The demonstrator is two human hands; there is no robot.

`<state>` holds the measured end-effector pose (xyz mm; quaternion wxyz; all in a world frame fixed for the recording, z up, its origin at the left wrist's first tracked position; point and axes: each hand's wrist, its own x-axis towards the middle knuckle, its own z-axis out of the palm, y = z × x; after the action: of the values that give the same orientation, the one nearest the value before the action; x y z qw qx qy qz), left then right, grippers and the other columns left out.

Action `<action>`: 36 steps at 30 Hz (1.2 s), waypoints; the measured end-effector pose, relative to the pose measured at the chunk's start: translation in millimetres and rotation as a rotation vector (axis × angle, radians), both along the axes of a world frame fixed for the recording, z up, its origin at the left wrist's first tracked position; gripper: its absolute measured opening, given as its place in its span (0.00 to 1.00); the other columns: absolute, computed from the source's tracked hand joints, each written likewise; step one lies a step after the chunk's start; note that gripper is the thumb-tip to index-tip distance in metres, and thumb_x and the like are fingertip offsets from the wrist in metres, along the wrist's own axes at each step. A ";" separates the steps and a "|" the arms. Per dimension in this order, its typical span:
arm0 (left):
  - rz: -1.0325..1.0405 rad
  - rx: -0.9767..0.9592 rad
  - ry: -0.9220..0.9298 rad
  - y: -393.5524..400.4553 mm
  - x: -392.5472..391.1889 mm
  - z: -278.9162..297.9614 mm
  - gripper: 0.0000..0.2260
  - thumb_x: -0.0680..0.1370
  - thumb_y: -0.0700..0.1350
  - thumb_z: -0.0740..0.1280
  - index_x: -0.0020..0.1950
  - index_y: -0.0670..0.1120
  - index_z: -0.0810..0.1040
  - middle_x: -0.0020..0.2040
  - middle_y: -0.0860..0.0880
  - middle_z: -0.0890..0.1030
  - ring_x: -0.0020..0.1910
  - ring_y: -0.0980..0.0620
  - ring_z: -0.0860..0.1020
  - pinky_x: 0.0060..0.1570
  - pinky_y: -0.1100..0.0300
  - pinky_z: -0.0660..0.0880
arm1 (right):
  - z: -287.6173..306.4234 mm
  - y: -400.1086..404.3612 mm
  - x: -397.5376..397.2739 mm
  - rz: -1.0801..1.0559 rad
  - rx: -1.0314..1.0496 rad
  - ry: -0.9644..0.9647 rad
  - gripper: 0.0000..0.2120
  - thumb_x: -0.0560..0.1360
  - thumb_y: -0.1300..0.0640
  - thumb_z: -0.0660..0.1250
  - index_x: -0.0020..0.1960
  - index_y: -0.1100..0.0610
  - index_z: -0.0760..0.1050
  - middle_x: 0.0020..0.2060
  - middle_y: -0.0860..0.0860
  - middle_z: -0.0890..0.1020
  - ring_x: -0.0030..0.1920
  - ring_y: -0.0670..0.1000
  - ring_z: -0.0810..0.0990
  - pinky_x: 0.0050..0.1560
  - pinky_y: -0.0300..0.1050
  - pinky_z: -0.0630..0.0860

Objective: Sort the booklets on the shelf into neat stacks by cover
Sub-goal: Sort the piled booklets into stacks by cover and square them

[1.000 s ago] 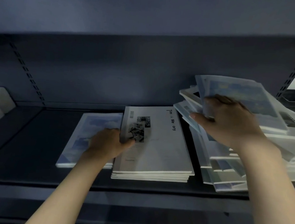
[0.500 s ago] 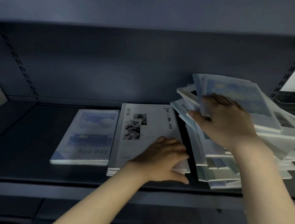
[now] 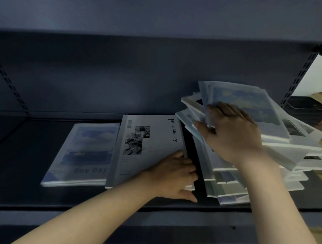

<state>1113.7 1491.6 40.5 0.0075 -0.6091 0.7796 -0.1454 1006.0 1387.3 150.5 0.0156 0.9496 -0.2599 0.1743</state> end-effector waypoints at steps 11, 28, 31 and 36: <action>0.018 0.055 0.068 4.6 3.5 1.8 0.25 0.73 0.64 0.63 0.50 0.43 0.80 0.47 0.48 0.80 0.49 0.49 0.76 0.55 0.55 0.62 | -0.4 0.1 0.0 -0.005 0.014 -0.017 0.32 0.75 0.35 0.46 0.70 0.52 0.66 0.69 0.52 0.70 0.71 0.54 0.64 0.70 0.51 0.58; 0.639 0.222 0.365 70.3 34.7 2.6 0.38 0.72 0.72 0.45 0.75 0.56 0.38 0.76 0.51 0.36 0.74 0.50 0.34 0.73 0.48 0.38 | 0.0 2.9 1.6 -0.031 0.032 -0.047 0.25 0.76 0.39 0.55 0.69 0.50 0.66 0.70 0.49 0.68 0.71 0.52 0.62 0.70 0.49 0.57; 0.657 0.239 0.375 67.4 32.4 3.2 0.37 0.72 0.72 0.46 0.75 0.58 0.36 0.75 0.52 0.33 0.73 0.51 0.31 0.72 0.49 0.36 | 1.3 4.2 1.6 -0.033 0.036 -0.063 0.24 0.76 0.39 0.56 0.68 0.49 0.67 0.69 0.49 0.68 0.70 0.52 0.63 0.70 0.47 0.57; 0.675 0.243 0.377 65.3 30.6 3.5 0.37 0.72 0.72 0.45 0.75 0.58 0.35 0.75 0.52 0.33 0.73 0.51 0.31 0.72 0.50 0.35 | 5.0 3.4 -1.4 -0.007 0.060 -0.020 0.28 0.76 0.38 0.54 0.72 0.49 0.62 0.73 0.48 0.63 0.73 0.50 0.57 0.72 0.46 0.52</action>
<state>1144.3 1556.9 43.9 -0.0164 -0.8416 0.5350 0.0725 1004.6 1390.8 155.5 -0.0148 0.9470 -0.2684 0.1757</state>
